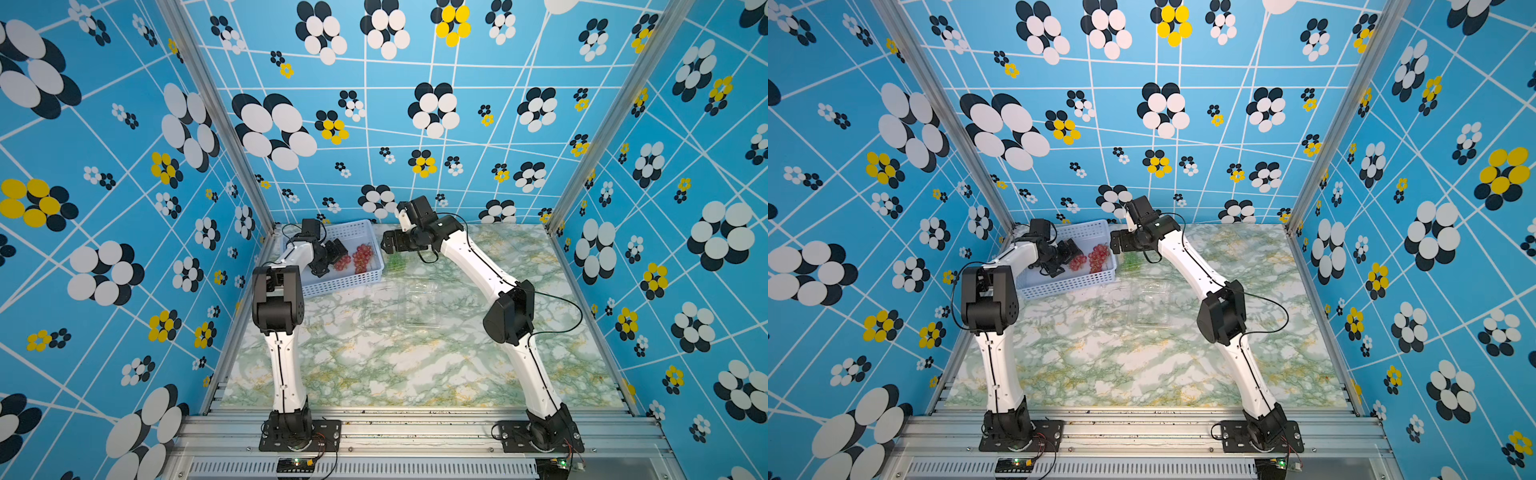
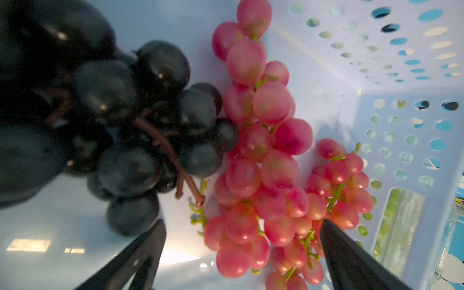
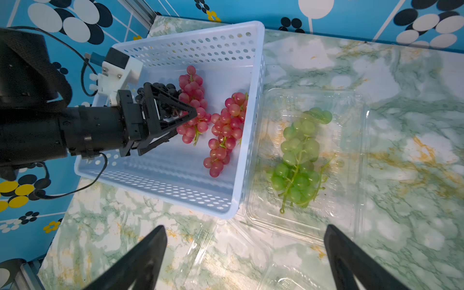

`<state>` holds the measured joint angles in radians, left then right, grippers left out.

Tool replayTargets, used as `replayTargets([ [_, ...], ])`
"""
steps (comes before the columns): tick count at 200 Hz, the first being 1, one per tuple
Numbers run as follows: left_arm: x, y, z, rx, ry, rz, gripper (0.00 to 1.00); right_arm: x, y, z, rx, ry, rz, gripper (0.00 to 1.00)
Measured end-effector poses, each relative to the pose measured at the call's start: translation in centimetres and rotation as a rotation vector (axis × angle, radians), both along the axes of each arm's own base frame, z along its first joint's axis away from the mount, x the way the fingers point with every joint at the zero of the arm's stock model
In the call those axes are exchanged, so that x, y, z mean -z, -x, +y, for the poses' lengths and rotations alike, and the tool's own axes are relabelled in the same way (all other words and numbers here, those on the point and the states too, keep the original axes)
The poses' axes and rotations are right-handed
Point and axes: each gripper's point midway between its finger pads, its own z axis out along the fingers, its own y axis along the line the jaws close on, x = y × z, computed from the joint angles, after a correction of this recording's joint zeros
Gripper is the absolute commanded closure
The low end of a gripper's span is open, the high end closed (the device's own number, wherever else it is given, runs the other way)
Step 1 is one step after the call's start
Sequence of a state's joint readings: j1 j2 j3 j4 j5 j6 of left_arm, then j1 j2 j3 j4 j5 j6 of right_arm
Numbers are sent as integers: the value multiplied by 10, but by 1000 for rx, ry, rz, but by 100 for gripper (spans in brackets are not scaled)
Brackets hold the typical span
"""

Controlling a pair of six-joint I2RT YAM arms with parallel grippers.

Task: Pack grapes into containers
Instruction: Pick up the grape from the basket.

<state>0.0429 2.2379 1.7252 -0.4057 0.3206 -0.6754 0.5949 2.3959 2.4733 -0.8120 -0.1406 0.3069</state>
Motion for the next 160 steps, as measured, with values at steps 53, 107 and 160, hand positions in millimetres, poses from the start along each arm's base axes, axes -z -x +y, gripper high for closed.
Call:
replayTargets([
  [53, -4, -30, 1, -43, 26, -124, 3, 33, 1, -9, 14, 4, 79, 1],
  [107, -11, -46, 4, -79, 41, -231, 3, 58, 0, -17, 33, 8, 131, 1],
  [160, -10, -43, 25, -139, 28, -246, 5, 70, 4, -16, 29, -4, 158, 1],
])
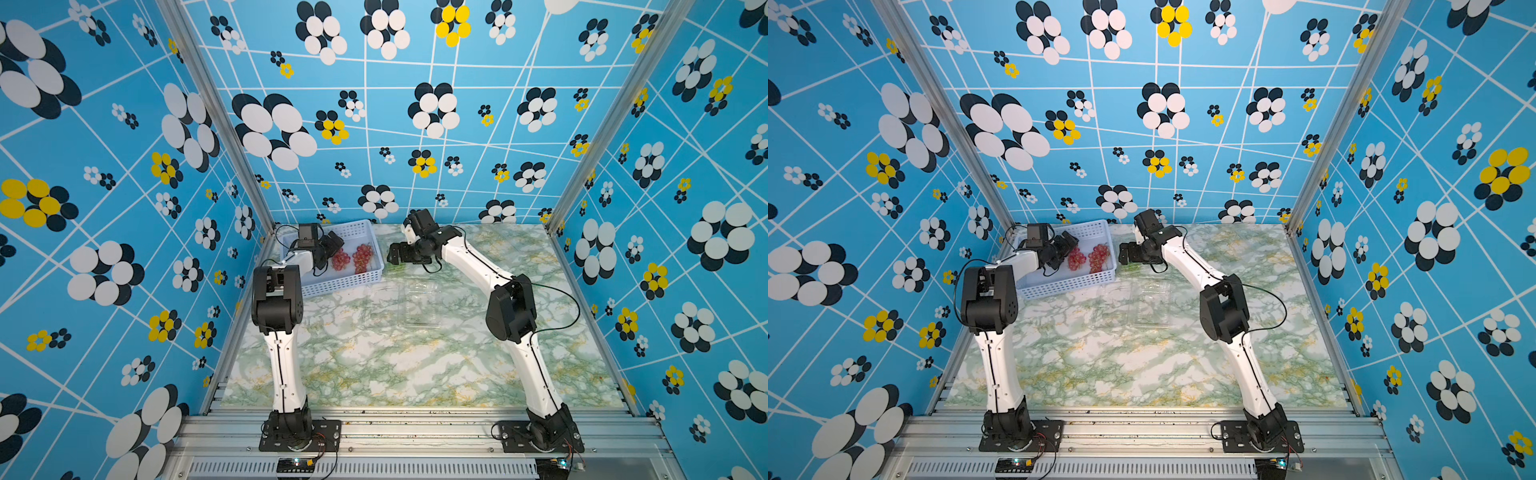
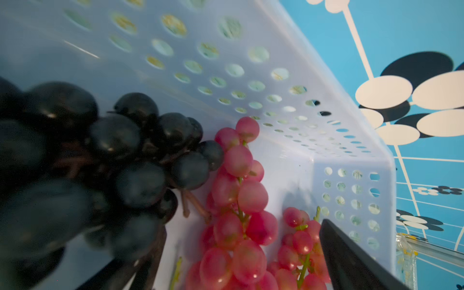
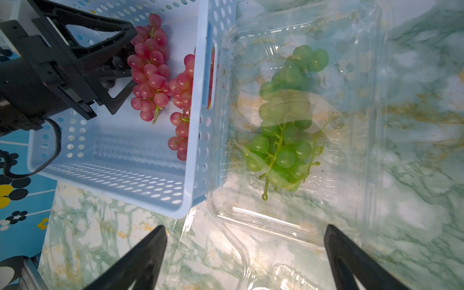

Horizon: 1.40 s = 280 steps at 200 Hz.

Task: Pack grapes into containers
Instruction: Pick up the grape from the basket.

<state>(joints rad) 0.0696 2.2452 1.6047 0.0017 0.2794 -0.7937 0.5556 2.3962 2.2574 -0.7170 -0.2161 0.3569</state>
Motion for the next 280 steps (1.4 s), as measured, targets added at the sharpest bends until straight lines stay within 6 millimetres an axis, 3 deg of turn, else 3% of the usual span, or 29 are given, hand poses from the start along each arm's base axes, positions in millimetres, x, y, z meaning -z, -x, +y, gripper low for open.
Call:
replayTargets([
  [51, 5, 7, 33, -90, 22, 18, 5, 2, 0, 2, 6, -17, 3, 1],
  [141, -11, 30, 69, -177, 22, 11, 8, 3, 2, 5, 3, -44, 5, 1],
  [161, -19, 35, 63, -168, 31, 4, 8, 1, 2, 5, 4, -48, 3, 1],
  [181, -25, 39, 45, -149, 88, -3, 12, 1, 3, 5, 3, -49, 4, 1],
  [228, -11, 46, 7, -139, 196, 46, 17, 0, 4, 4, 5, -50, 7, 1],
  [280, 9, 42, 7, -198, 225, 84, 36, 2, 13, -3, 4, -44, 15, 1],
])
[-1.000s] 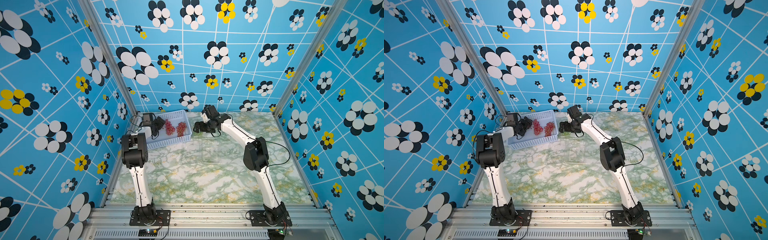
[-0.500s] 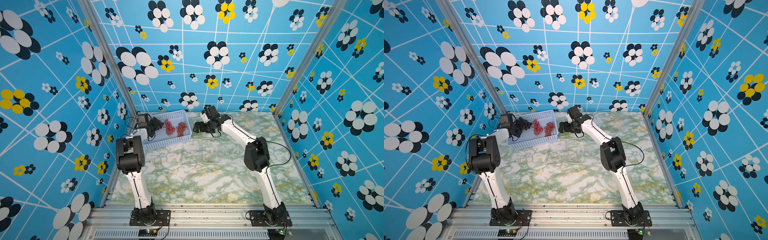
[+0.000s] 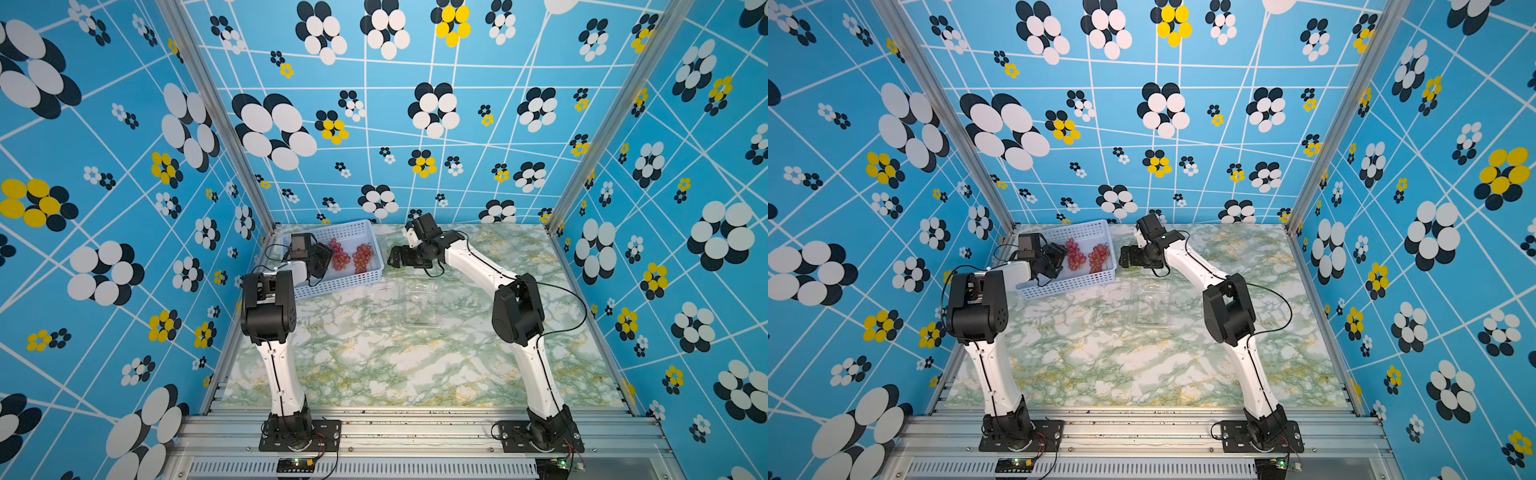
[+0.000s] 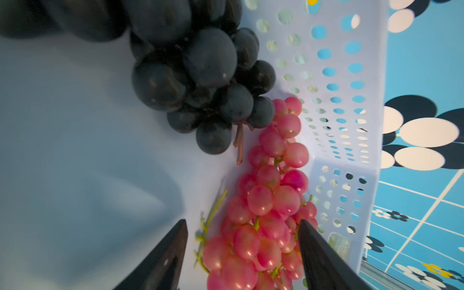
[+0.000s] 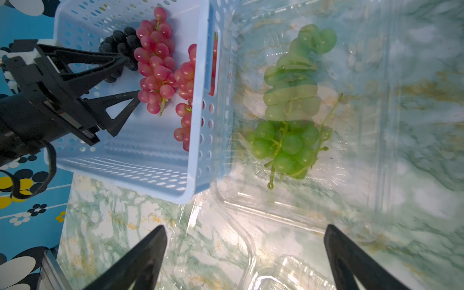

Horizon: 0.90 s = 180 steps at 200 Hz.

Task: Pack grapes into containers
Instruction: Pick up the grape from the basket.

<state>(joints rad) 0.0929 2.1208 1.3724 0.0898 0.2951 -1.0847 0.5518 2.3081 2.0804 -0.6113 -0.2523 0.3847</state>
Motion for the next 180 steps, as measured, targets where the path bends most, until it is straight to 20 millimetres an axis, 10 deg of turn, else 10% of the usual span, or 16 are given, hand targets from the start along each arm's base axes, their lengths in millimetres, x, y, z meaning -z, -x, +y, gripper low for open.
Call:
replayTargets([
  [39, 6, -8, 5, -39, 7, -3, 46, -11, 14, -1, -59, 6, -51, 1],
  [102, 4, -29, 13, -80, -8, -30, 64, -86, 44, 52, -268, -47, -296, 1],
  [180, 10, -44, 19, -97, -24, -23, 74, -100, 39, 54, -287, -55, -349, 1],
])
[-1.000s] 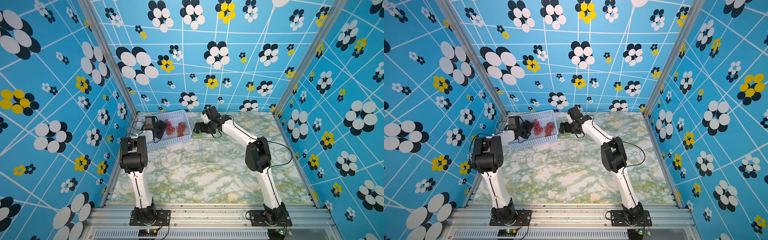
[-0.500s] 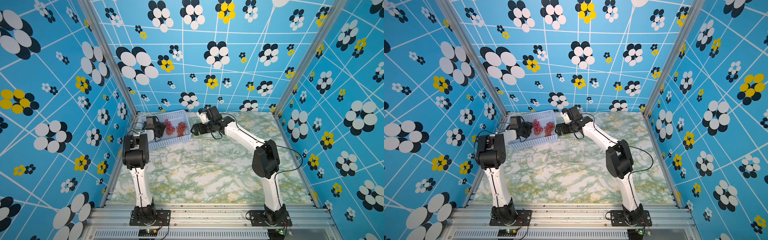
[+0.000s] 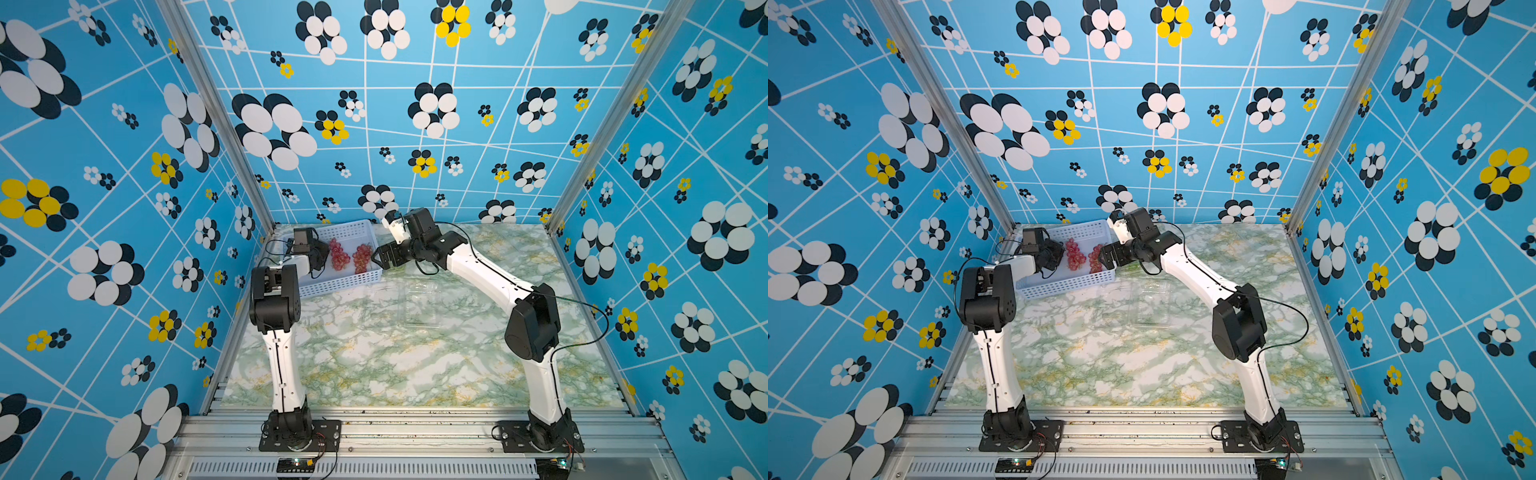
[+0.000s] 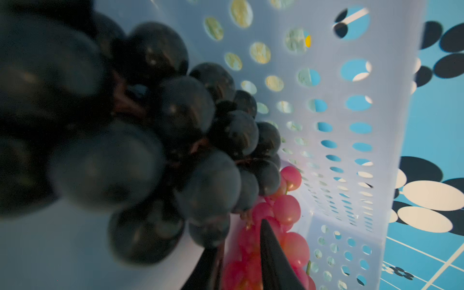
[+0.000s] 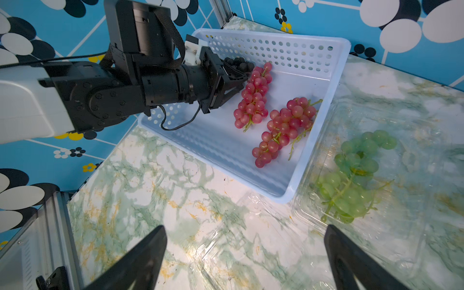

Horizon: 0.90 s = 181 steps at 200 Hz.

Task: Pack grapes into containers
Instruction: Pick up the grape from the basket.

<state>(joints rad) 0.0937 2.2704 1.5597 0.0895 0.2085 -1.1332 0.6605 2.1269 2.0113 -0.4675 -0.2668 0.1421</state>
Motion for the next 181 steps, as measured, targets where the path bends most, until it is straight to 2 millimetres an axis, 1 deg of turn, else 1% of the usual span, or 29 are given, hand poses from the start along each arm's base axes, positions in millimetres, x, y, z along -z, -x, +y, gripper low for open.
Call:
replayTargets([
  [40, -3, -1, 0, -1, 1, 2, 73, -2, -1, 1, -1, -4, -6, 1],
  [65, 0, -4, 0, -5, 7, 4, 73, -2, -1, 1, 0, -6, -8, 1],
  [89, 8, -3, 0, -17, 6, 21, 71, 2, -1, 0, 2, 0, -4, 1],
  [116, 7, -4, 0, -49, 21, 15, 70, 8, 0, -1, 2, 7, 5, 1],
  [153, 5, -8, -4, -82, 18, -1, 69, 9, -1, 0, 2, 4, 0, 1],
  [165, 7, -9, -7, -89, 20, -1, 69, 13, -1, 0, 2, 6, 3, 1],
  [181, 7, -12, -9, -98, 19, -8, 71, 20, 0, -2, 4, 16, 14, 1],
])
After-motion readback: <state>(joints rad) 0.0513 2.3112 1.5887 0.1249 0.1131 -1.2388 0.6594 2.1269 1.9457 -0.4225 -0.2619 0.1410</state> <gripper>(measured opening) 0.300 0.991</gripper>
